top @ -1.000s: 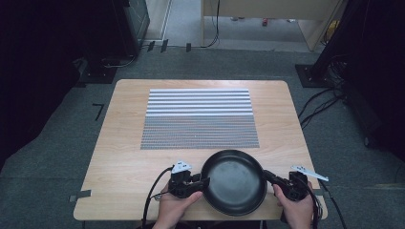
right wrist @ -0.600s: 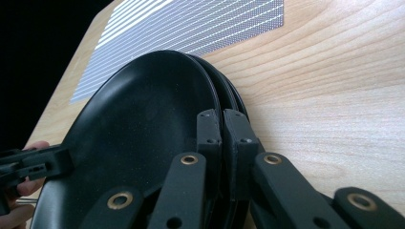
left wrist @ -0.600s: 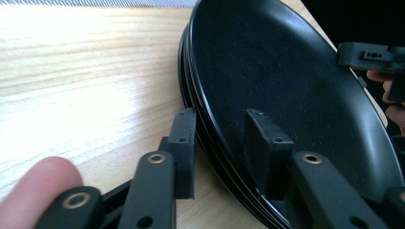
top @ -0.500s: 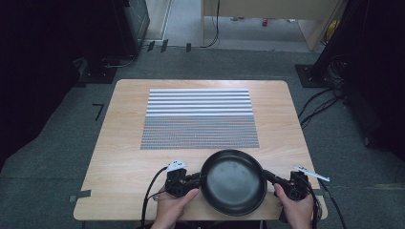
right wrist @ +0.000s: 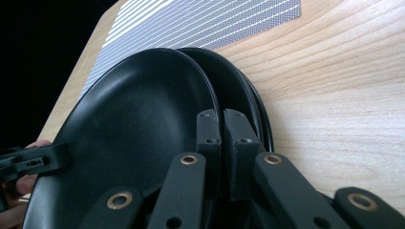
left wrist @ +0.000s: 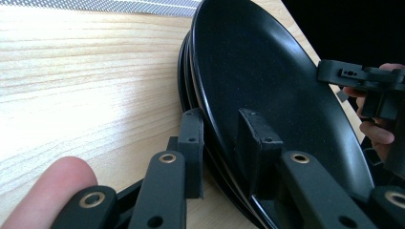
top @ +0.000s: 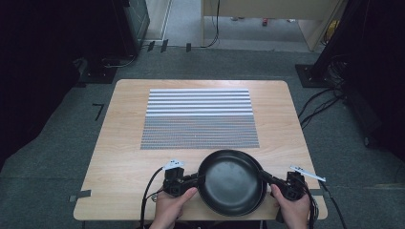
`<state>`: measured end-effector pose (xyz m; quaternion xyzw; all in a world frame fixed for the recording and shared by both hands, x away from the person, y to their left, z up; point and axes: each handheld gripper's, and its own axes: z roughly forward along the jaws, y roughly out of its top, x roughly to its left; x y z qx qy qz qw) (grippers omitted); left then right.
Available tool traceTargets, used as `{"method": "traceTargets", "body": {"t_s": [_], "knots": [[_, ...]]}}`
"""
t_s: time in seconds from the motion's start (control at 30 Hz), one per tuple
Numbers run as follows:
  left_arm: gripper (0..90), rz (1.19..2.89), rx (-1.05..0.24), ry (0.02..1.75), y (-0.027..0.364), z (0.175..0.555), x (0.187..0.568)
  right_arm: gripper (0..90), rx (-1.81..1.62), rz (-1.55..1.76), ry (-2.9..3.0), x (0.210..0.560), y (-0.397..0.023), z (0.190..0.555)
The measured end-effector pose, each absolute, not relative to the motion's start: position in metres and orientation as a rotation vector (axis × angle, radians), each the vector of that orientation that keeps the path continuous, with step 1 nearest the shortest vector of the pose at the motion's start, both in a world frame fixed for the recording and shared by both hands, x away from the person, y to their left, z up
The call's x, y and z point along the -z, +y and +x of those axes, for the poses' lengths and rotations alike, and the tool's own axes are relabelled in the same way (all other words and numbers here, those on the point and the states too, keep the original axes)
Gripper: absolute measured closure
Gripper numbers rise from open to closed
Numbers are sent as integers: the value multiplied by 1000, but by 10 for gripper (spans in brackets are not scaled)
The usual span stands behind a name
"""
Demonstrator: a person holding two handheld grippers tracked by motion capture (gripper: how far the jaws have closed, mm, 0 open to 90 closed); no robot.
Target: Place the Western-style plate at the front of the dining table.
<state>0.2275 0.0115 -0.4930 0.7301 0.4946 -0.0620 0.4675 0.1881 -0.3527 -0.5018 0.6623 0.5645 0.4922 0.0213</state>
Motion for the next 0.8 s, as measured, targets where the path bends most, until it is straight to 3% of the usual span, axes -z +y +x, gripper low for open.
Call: {"method": "traceTargets", "body": {"t_s": [0.8], "knots": [[717, 1747, 174, 1220, 24, 226, 491, 819, -1540, 2066, 1793, 510, -338, 190]]}}
